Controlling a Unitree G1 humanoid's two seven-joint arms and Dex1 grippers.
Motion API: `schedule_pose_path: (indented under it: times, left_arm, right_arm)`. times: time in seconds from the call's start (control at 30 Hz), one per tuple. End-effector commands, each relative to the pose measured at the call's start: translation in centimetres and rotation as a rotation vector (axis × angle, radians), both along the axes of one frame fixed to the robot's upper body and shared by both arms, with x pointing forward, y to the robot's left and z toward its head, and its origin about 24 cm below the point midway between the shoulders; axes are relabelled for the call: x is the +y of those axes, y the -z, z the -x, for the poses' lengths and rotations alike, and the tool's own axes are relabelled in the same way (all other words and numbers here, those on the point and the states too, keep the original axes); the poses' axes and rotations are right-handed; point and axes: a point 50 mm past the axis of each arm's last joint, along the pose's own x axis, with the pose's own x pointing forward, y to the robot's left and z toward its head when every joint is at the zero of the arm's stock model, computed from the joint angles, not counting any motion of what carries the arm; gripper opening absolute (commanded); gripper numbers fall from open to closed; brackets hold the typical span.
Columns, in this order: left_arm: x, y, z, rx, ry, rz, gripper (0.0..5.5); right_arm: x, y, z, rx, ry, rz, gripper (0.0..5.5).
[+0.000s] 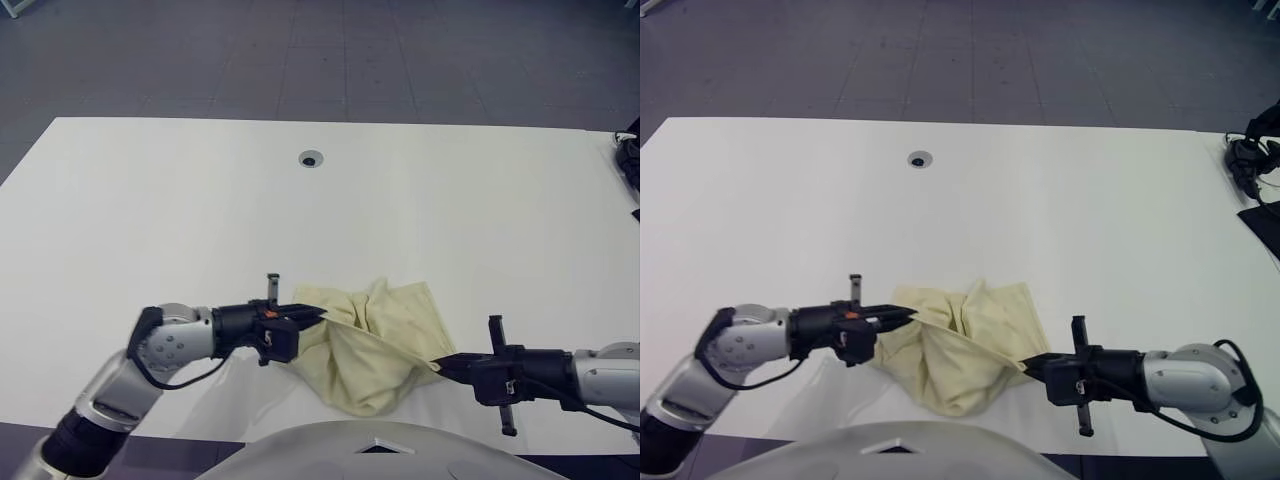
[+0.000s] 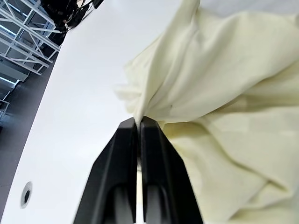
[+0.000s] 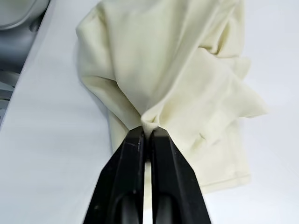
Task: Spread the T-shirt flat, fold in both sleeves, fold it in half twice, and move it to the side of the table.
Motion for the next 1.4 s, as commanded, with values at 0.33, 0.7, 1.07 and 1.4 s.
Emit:
schedule_pose_path:
  times: [0.33, 0.7, 1.07, 1.4]
  left_arm:
    - [1.1, -0.8, 9.2, 0.477, 0.136, -0.198, 0.0]
    - [2.1, 4.4, 6.8, 0.603, -0.076, -0.228, 0.0]
    - [0.0, 9.1, 1.6, 0.569, -0.247, -0.197, 0.0]
    - [-0.7, 12.6, -8.6, 0.43, -0.526, -0.188, 0.0]
  right_arm:
    - [3.8, -2.7, 3.7, 0.307, -0.21, -0.056, 0.0]
    - [4.3, 2.2, -0.5, 0.339, -0.037, 0.045, 0.0]
    - [1.9, 10.5, -5.0, 0.408, -0.029, 0.422, 0.0]
    - [-0.9, 13.9, -15.0, -0.034, 0.395, 0.445, 0.0]
